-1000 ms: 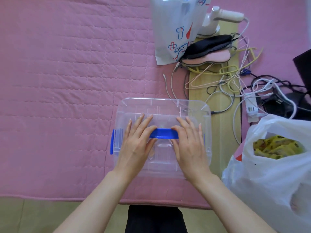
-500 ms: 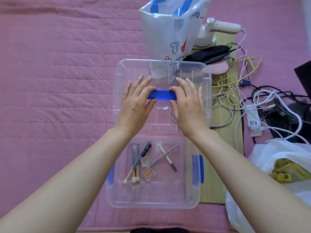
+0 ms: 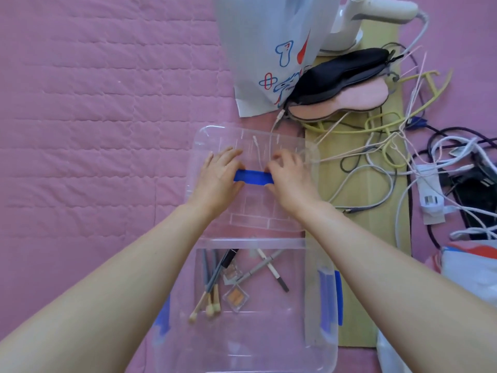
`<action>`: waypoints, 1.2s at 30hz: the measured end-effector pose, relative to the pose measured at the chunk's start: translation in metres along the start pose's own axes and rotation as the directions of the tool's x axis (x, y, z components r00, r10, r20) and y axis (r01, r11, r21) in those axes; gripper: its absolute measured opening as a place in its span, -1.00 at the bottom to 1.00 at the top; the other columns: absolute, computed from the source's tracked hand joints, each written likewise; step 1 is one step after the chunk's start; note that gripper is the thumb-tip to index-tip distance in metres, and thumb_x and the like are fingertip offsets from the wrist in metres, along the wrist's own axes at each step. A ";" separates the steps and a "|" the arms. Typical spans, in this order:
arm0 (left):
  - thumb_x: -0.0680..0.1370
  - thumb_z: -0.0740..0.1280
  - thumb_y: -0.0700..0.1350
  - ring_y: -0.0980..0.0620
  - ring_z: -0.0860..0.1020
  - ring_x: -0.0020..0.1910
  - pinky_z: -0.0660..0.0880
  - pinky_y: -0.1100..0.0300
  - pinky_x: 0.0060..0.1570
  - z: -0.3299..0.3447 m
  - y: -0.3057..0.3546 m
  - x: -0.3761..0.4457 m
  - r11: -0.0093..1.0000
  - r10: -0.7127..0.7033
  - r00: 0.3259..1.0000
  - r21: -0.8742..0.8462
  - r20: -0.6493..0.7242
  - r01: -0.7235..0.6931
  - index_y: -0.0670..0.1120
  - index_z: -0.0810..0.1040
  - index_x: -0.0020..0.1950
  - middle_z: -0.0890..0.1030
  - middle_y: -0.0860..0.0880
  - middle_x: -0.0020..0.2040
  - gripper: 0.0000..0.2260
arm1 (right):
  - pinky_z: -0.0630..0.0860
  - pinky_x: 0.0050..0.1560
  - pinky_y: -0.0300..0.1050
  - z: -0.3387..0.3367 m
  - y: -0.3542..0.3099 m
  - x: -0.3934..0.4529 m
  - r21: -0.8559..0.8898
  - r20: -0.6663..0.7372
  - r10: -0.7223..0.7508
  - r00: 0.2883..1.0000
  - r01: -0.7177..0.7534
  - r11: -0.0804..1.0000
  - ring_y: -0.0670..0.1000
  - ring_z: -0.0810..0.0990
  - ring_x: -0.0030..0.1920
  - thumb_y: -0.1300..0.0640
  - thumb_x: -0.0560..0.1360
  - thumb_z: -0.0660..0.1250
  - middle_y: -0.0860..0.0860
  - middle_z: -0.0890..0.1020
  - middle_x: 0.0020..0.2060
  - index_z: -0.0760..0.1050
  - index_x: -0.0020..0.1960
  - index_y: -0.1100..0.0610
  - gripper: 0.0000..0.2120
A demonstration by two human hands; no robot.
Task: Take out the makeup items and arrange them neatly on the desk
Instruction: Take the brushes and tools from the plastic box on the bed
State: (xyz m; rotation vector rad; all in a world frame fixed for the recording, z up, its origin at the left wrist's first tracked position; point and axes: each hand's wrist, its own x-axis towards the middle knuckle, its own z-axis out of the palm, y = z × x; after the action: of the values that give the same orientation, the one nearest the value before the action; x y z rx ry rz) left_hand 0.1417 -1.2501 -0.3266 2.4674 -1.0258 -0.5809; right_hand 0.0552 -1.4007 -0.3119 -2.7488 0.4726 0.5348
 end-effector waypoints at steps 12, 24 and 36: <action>0.53 0.21 -0.27 -0.04 0.09 0.53 0.11 -0.02 0.44 0.022 -0.017 0.008 0.987 -0.073 0.989 0.149 0.131 0.053 -0.11 0.51 0.27 0.21 -0.05 0.53 -0.67 | 0.21 0.37 0.11 0.022 0.008 0.007 -0.061 0.040 -0.068 0.997 0.071 0.996 0.13 0.18 0.42 0.25 0.52 0.20 0.08 0.27 0.42 0.37 0.32 0.13 -0.63; 0.53 0.21 -0.30 -0.09 0.36 0.35 0.26 0.08 0.30 -0.009 0.014 -0.011 0.997 -0.067 0.998 0.046 -0.005 0.067 -0.18 0.45 0.35 0.44 -0.11 0.37 -0.62 | 0.28 0.33 0.01 -0.001 -0.006 -0.017 0.107 -0.056 -0.040 0.998 0.046 0.993 0.18 0.32 0.33 0.31 0.51 0.18 0.20 0.42 0.29 0.36 0.33 0.28 -0.61; 0.52 0.25 -0.30 -0.20 0.51 0.11 0.44 -0.09 0.10 -0.051 0.062 -0.103 0.999 0.037 0.954 0.036 -0.296 -0.028 -0.26 0.55 0.17 0.62 -0.19 0.03 -0.75 | 0.15 0.46 0.03 -0.042 -0.033 -0.123 0.045 -0.249 -0.064 0.967 0.077 0.996 0.19 0.28 0.42 0.22 0.54 0.15 0.17 0.44 0.32 0.30 0.40 0.28 -0.56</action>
State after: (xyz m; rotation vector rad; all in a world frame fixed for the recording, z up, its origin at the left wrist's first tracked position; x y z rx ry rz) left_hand 0.0667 -1.2040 -0.2297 2.4620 -0.9574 -0.1749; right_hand -0.0278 -1.3536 -0.2174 -2.7800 0.4362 0.1592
